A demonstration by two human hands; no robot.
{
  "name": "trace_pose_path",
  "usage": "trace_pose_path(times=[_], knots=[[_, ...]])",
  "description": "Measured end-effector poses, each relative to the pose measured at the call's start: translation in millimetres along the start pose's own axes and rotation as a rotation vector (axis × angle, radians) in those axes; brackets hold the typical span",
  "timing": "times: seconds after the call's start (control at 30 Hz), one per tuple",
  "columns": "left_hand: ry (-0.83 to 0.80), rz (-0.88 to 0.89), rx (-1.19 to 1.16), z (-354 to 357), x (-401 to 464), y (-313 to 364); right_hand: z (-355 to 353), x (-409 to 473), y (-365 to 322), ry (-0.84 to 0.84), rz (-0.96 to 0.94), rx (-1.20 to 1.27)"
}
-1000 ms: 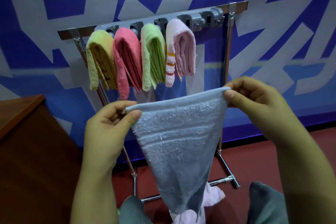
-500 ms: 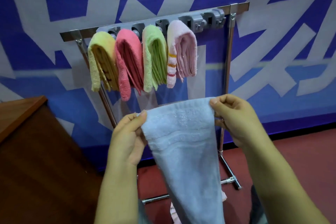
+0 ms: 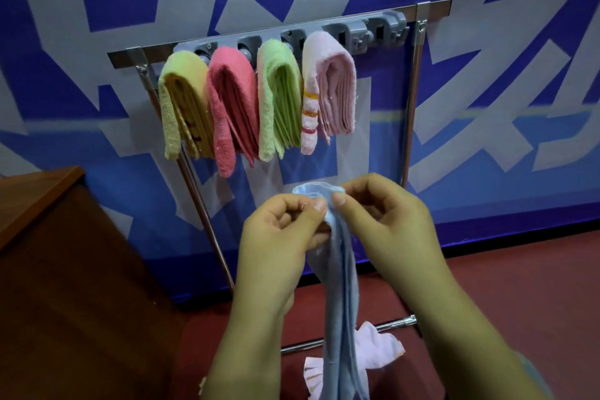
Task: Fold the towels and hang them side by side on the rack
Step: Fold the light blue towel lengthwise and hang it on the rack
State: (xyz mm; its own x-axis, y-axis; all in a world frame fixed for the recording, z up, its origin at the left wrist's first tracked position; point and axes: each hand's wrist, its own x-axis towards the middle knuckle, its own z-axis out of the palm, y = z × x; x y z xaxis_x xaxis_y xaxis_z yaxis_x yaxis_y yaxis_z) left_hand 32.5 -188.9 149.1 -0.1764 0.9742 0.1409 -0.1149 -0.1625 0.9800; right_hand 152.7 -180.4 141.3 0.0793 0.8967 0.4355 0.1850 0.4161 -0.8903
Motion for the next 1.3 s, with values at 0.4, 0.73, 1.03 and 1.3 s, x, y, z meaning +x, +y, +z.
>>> trace_pose_path(times=[0.4,0.73,1.03,1.3], knots=[[-0.005,0.021,-0.051,1,-8,4,-3,-3,-1,-0.032,-0.053,-0.043],[0.039,0.018,-0.096,0,-8,2,1,-4,5,-0.047,-0.171,-0.118],[-0.066,0.030,-0.006,-7,-9,6,-4,0,9,-0.030,-0.184,-0.157],[-0.122,0.482,0.755,-51,14,1,-13,5,8,-0.155,0.075,0.150]])
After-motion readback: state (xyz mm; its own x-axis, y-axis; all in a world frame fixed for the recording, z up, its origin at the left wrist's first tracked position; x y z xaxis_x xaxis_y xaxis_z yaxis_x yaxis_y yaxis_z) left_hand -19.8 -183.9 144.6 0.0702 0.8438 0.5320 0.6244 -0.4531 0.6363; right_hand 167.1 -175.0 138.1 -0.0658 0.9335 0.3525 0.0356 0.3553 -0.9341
